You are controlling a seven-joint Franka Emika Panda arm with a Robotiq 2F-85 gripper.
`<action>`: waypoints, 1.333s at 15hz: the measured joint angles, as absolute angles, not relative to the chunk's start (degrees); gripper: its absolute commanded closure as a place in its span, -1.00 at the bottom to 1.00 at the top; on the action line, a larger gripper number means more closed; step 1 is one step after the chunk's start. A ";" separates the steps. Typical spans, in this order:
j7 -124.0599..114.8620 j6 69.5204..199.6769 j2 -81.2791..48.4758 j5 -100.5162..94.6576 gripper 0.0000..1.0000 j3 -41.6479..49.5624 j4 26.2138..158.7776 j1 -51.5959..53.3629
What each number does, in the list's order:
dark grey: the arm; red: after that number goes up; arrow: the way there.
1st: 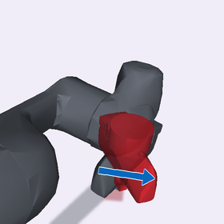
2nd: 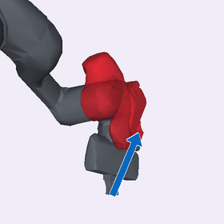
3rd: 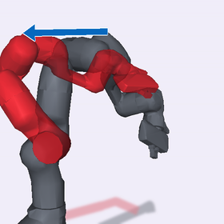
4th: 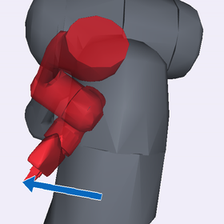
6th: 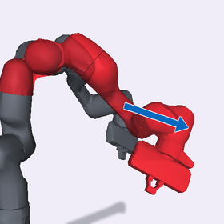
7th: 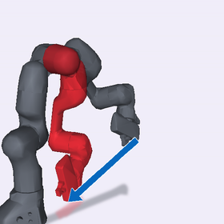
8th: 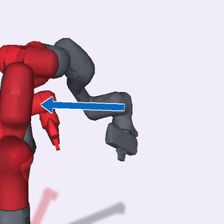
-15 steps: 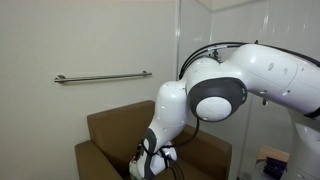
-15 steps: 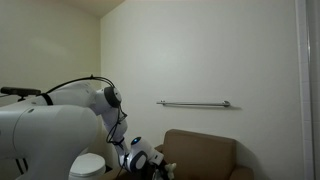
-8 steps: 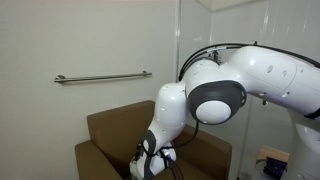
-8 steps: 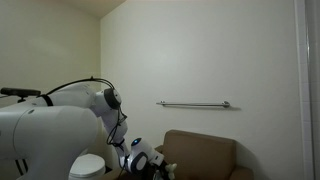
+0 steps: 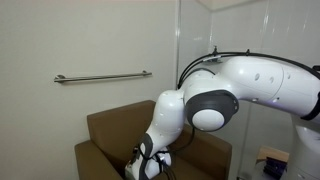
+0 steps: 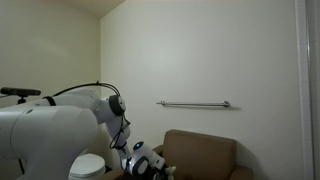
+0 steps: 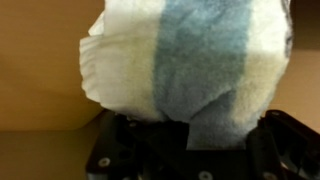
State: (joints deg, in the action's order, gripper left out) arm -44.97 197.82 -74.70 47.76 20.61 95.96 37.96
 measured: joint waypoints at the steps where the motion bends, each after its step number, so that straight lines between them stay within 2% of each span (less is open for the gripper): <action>1: -44.97 197.82 -74.70 47.78 0.90 20.61 95.95 38.10; 3: -44.97 197.40 -74.82 47.77 0.91 20.52 95.86 38.14; 6: -44.97 188.71 -76.75 45.96 0.90 20.03 91.87 35.24; 11: -44.84 173.64 -83.64 37.82 0.89 14.66 78.16 19.94; 14: -44.84 168.95 -85.40 32.80 0.89 10.80 75.47 12.99; 20: -51.47 164.05 -85.36 28.10 0.89 10.24 76.23 12.88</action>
State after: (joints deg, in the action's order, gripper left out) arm -51.47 164.05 -85.36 28.10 10.24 76.23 12.88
